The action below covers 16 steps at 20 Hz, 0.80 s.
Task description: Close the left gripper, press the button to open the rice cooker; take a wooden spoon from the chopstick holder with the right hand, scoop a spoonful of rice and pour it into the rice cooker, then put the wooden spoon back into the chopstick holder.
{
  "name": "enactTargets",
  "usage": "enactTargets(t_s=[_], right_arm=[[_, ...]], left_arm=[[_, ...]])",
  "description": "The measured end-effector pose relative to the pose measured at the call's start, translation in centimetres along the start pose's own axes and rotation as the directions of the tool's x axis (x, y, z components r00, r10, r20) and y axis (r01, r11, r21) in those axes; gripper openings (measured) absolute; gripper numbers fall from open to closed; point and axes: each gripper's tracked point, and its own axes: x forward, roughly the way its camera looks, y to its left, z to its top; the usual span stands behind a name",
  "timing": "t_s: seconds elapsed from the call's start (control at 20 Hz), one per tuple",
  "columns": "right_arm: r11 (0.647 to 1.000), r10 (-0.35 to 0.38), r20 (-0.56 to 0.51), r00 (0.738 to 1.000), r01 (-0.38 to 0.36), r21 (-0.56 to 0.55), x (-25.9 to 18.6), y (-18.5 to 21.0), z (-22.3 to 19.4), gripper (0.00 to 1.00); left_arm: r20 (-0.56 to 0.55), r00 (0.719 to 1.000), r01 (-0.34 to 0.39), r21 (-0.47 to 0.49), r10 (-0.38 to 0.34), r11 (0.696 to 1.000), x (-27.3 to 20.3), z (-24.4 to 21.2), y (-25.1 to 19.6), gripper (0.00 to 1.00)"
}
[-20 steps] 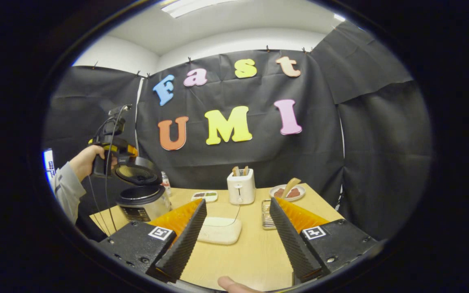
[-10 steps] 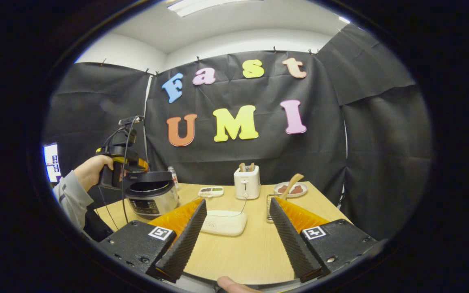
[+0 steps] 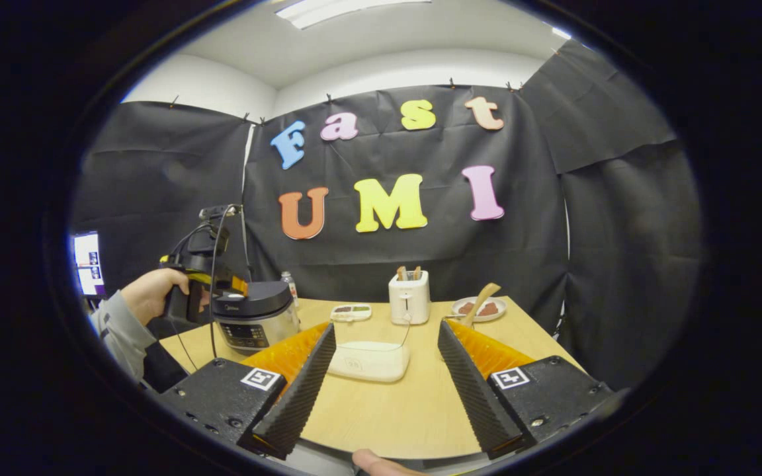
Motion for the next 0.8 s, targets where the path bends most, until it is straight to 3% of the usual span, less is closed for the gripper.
enactTargets(t_s=[0.3, 0.55, 0.8], right_arm=[[1.000, 0.011, -0.022, 1.000, -0.011, -0.003, 0.5, 0.4, -0.9, 1.00], [1.000, 0.002, -0.039, 0.999, -0.002, 0.009, 1.2, 0.5, -1.7, 1.00], [1.000, 0.004, -0.056, 0.998, -0.003, 0.016, 1.5, 0.8, -2.4, 1.00]], left_arm=[[0.126, 0.992, -0.005, 0.005, 0.004, 1.000, -0.3, -0.2, 0.2, 0.98], [0.272, 0.962, -0.007, 0.013, 0.003, 1.000, -0.1, -0.2, 0.3, 0.98], [0.320, 0.947, -0.016, 0.010, 0.011, 1.000, 0.2, -1.1, 0.3, 0.98]])
